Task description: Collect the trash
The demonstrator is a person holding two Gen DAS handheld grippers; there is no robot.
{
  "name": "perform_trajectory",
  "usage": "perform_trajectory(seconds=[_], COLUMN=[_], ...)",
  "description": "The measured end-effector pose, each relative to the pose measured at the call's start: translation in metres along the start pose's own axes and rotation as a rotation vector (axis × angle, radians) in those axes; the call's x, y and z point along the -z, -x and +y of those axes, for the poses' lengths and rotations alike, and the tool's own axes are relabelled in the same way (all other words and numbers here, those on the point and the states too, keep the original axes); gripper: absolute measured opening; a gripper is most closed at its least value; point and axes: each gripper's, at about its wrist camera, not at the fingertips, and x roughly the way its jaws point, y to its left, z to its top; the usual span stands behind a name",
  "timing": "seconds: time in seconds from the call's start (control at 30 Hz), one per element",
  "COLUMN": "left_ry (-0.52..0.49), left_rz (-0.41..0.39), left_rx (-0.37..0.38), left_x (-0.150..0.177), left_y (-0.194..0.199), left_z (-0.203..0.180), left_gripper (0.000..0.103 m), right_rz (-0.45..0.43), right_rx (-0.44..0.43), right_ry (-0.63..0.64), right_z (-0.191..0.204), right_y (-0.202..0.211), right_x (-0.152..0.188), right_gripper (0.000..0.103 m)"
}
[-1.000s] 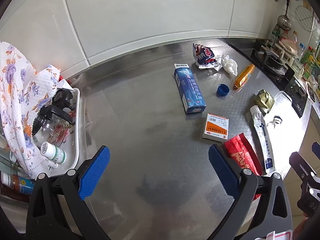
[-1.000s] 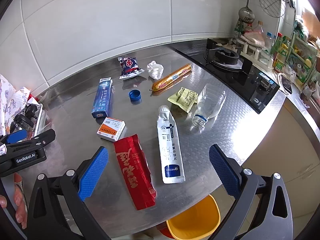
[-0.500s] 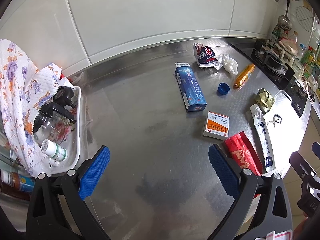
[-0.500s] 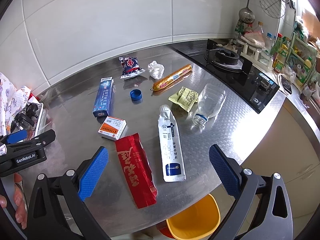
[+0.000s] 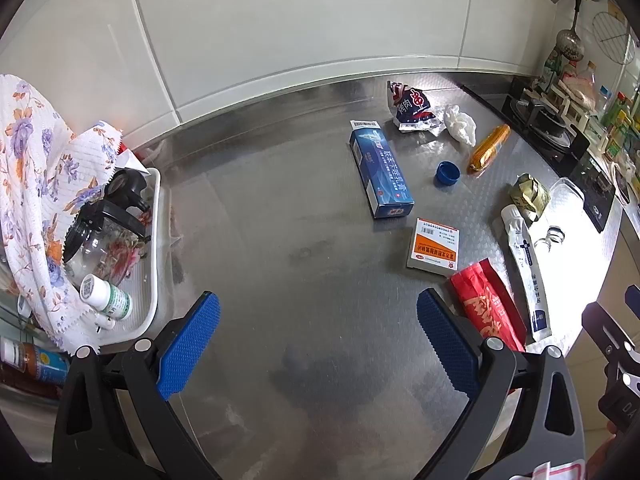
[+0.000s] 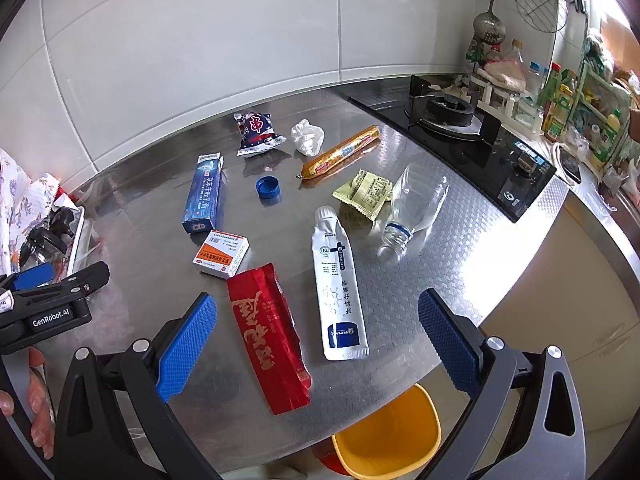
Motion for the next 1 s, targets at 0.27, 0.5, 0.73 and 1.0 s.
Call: perform_trajectory(seconds=[0.27, 0.5, 0.73, 1.0], left_ry=[0.001, 0.003, 0.004, 0.004], left_rz=[0.003, 0.007, 0.012, 0.016], left_rx=[0.001, 0.002, 0.004, 0.003], left_x=[-0.0012, -0.0011, -0.0005, -0.0005], left_y=[-0.0021, -0.0043, -0.0071, -0.0092], left_z=[0.0008, 0.002, 0.0021, 0.0025], left_gripper=[0.098, 0.098, 0.098, 0.098], right_rz=[0.0, 0.003, 0.004, 0.01], right_rx=[0.001, 0.003, 0.003, 0.003], right_ry=[0.0, -0.005, -0.006, -0.011], right_z=[-0.0002, -0.0015, -0.0019, -0.0022], right_y=[-0.0003, -0.0016, -0.0019, -0.0051], right_x=[0.0002, -0.0008, -0.0008, -0.0024], right_gripper=[0.1, 0.1, 0.1, 0.1])
